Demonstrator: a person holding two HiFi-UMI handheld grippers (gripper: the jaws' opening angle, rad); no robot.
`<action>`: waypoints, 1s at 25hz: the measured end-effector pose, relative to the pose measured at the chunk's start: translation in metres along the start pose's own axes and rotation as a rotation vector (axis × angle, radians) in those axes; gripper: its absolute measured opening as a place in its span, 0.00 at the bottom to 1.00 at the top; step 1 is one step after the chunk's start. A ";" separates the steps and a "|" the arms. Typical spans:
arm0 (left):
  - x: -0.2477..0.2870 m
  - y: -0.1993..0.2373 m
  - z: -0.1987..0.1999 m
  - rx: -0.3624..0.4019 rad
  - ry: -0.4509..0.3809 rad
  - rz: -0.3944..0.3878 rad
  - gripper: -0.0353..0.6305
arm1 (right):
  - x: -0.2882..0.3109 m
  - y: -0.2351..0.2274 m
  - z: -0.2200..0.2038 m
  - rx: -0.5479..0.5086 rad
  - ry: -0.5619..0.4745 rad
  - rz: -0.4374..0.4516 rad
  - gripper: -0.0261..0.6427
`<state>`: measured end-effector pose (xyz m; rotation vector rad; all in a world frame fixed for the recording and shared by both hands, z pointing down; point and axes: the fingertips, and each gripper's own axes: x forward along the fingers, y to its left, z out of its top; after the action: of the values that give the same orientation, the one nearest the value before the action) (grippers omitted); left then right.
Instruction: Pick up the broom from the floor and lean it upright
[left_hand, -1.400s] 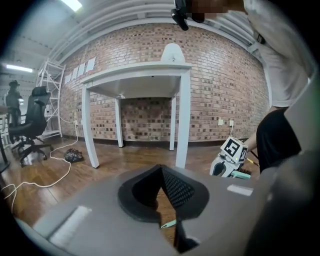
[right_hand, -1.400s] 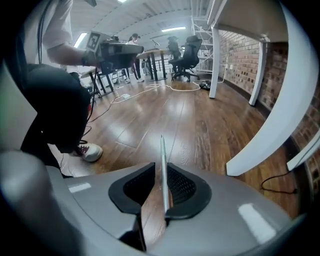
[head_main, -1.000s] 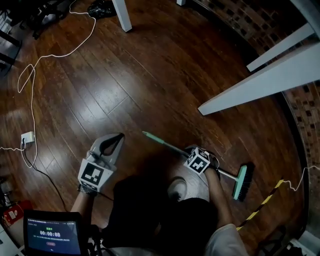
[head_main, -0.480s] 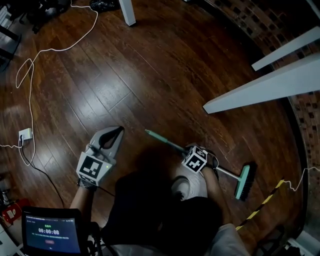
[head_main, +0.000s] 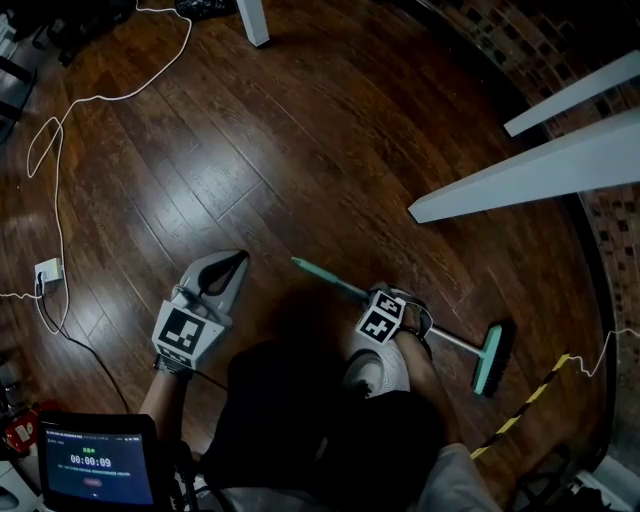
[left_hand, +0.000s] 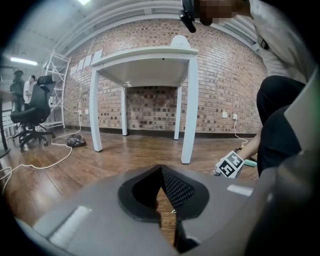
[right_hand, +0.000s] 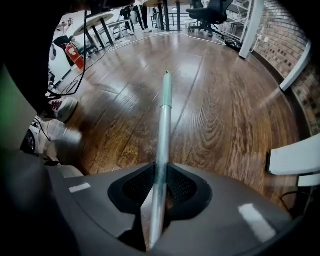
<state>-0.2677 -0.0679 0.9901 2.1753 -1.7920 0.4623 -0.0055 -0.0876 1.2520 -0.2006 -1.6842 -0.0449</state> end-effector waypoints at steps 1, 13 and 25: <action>-0.001 0.001 -0.002 -0.001 -0.001 0.003 0.05 | 0.001 0.000 0.000 0.007 -0.009 -0.008 0.18; -0.027 -0.012 0.083 -0.021 0.022 -0.005 0.05 | -0.114 -0.014 -0.011 0.132 -0.168 -0.182 0.17; -0.104 -0.078 0.330 -0.104 0.031 -0.119 0.05 | -0.384 0.009 -0.062 0.343 -0.259 -0.334 0.17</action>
<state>-0.1886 -0.0973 0.6455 2.1761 -1.6222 0.3647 0.0987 -0.1286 0.8791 0.3472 -1.9379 0.0213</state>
